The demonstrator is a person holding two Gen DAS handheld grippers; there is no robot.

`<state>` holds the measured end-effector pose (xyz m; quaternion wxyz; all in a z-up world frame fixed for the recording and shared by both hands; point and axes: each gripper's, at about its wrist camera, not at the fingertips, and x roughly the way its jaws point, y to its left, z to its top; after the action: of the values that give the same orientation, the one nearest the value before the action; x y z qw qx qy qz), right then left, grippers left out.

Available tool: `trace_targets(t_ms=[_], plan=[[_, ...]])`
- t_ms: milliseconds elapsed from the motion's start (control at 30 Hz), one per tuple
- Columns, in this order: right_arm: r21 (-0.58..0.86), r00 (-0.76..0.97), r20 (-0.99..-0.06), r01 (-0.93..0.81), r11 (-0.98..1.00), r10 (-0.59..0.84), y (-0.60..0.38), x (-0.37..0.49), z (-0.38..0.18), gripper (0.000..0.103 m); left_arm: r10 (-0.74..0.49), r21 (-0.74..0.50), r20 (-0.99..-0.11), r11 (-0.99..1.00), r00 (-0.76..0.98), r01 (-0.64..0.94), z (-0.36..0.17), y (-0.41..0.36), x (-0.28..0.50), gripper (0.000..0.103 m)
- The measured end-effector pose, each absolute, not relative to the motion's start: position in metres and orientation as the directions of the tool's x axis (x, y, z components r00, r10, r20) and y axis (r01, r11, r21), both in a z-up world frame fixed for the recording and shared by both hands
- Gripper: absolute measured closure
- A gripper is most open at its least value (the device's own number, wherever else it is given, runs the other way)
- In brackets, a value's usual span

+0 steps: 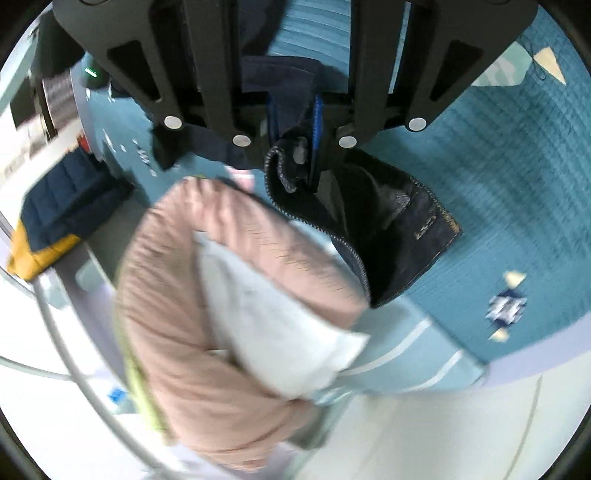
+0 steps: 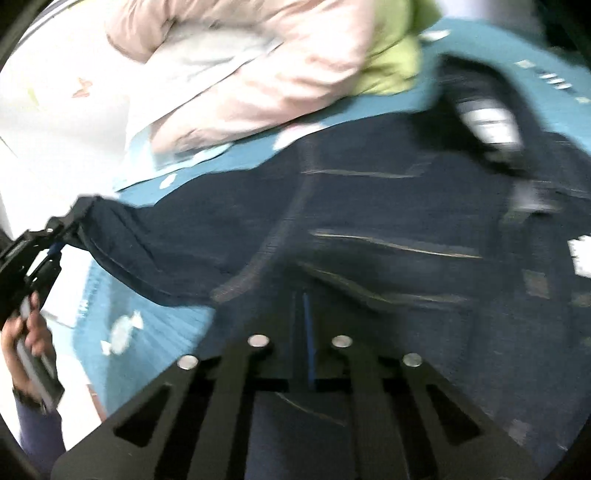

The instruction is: Fold large clothes

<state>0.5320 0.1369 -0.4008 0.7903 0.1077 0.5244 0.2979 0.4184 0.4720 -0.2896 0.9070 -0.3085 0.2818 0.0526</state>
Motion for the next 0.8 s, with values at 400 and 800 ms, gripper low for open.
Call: trace_targets(t_ms=[400, 800], plan=[[0.611, 0.151, -0.736, -0.274, 0.743, 0.66, 0.183, 0.564, -0.439, 0.1, -0.293, -0.483, -0.485, 0.875, 0.824, 0.027, -0.238, 0.349, 0.454, 0.089], [0.278, 0.512, -0.781, -0.23, 0.933, 0.359, -0.076, 0.488, -0.377, 0.097, -0.503, -0.529, -0.564, 0.829, 0.655, 0.181, -0.286, 0.146, 0.547, 0.089]])
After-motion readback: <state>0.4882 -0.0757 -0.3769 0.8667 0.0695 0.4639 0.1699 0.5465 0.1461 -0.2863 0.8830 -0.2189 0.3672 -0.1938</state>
